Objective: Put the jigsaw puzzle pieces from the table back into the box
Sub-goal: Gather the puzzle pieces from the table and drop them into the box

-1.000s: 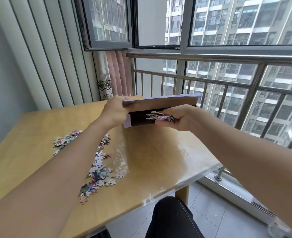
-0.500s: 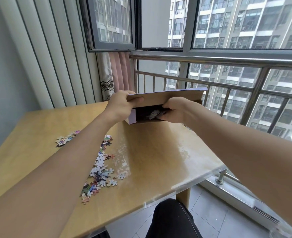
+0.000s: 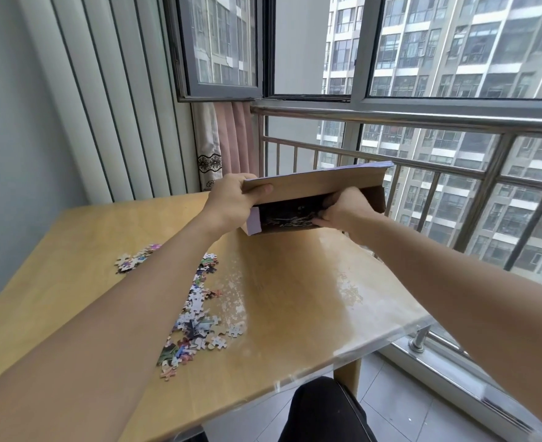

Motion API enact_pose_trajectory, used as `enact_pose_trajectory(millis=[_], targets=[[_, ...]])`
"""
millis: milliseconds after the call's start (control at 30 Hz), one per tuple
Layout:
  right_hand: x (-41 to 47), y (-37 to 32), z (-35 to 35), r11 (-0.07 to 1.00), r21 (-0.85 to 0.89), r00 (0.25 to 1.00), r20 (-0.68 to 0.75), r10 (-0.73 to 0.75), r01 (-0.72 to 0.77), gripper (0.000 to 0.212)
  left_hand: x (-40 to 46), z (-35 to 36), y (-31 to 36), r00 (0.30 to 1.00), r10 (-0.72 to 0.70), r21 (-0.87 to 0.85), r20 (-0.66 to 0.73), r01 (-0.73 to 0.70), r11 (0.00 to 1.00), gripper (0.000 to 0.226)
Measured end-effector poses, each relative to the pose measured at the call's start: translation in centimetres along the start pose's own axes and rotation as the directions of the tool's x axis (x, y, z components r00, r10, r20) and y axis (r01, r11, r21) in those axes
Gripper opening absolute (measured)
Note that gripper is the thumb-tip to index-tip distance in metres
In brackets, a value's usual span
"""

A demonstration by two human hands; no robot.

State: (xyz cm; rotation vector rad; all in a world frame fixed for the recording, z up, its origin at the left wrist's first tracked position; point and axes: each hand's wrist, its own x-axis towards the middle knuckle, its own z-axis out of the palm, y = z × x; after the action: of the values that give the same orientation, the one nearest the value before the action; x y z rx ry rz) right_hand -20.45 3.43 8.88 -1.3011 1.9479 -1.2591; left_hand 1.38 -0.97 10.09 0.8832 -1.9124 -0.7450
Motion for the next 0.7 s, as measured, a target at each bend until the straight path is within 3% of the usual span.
enact_pose_trajectory(millis=[100,233,300,367,433,500,600,700], targets=[[-0.6,0.0,-1.1,0.892,-0.411,0.978,0.001,-0.208,0.190,0.020,0.0,-0.4,-0.2,1.000,0.004,-0.012,-0.014,-0.005,1.000,0.018],[-2.2,0.1,-2.7,0.746,-0.489,0.892,0.245,-0.381,0.453,0.025,0.2,-0.9,-0.4,0.999,0.022,-0.004,-0.046,-0.022,1.000,0.024],[-2.6,0.0,-2.9,0.562,-0.618,0.833,0.359,-0.421,0.550,0.023,0.0,-0.8,-0.2,0.999,0.004,-0.008,-0.052,-0.004,1.000,0.018],[-2.6,-0.1,-2.6,0.422,-0.730,0.818,0.330,-0.472,0.538,0.011,-0.1,-0.5,0.0,0.996,0.007,-0.016,-0.092,-0.009,1.000,0.010],[-2.4,-0.2,-2.3,0.422,-0.753,0.773,0.177,-0.610,0.505,0.016,0.0,-0.5,0.5,0.983,0.009,-0.050,-0.182,-0.018,0.999,0.010],[-2.1,-0.5,-2.5,0.487,-0.697,0.681,0.004,-0.732,0.527,0.018,0.3,-0.7,1.1,0.961,0.009,-0.067,-0.278,-0.029,0.997,0.027],[-1.6,-1.4,-2.7,0.454,-0.710,0.655,0.014,-0.755,0.538,0.019,0.5,-1.2,1.8,0.951,-0.023,-0.085,-0.309,-0.003,0.996,0.040],[-1.8,-1.5,-2.4,0.463,-0.696,0.664,0.026,-0.747,0.548,0.019,0.0,-1.0,1.3,0.966,-0.031,-0.079,-0.258,0.011,0.997,0.033]])
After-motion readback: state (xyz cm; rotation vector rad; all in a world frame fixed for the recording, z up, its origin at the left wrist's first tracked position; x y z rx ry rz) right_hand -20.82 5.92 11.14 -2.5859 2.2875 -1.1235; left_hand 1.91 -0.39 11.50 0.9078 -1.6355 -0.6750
